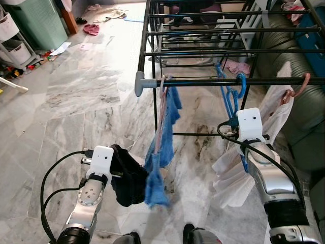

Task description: Hang hanger

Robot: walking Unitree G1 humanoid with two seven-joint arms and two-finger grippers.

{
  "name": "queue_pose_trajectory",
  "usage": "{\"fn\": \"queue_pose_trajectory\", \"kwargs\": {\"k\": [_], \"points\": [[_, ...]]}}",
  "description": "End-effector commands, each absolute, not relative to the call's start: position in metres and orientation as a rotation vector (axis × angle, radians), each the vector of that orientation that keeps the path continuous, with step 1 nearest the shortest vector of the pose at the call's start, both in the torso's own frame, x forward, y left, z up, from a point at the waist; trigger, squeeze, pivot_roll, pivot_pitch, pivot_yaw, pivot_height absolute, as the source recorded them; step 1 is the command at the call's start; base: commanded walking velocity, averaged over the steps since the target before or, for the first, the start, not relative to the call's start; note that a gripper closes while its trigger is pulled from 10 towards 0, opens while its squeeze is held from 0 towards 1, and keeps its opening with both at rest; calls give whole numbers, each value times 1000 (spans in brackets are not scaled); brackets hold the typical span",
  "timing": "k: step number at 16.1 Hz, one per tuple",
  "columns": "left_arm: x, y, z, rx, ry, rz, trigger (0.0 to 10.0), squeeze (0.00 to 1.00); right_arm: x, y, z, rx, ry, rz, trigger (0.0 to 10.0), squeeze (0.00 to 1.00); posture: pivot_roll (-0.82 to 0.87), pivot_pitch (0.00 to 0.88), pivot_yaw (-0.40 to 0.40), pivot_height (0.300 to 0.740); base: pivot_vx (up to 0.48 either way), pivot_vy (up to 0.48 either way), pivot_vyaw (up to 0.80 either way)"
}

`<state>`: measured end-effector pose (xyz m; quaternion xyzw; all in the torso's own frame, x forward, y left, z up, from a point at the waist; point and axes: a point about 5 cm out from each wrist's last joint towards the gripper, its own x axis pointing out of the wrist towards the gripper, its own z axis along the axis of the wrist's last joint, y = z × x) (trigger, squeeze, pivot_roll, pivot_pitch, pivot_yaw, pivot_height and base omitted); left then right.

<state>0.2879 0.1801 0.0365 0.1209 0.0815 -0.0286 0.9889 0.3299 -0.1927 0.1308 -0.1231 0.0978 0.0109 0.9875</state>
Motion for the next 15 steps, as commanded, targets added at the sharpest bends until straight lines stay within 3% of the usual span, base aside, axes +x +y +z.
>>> {"fn": "queue_pose_trajectory", "kwargs": {"k": [1,2,8,15], "points": [[287,184,36,256,167,-45,10000,0,326,-187,134,-242,163,59,4353,0,-151,160,69,740,0,0,0],[287,183,36,256,168,-44,10000,0,323,-185,135,-225,136,92,10000,0,-150,159,68,740,0,0,0],[289,182,36,257,163,-35,10000,0,308,-191,142,-191,74,149,10000,0,-153,151,65,740,0,0,0],[287,181,35,247,162,-22,10000,0,259,-208,110,-216,47,101,10000,0,-171,177,76,740,0,0,0]]}}
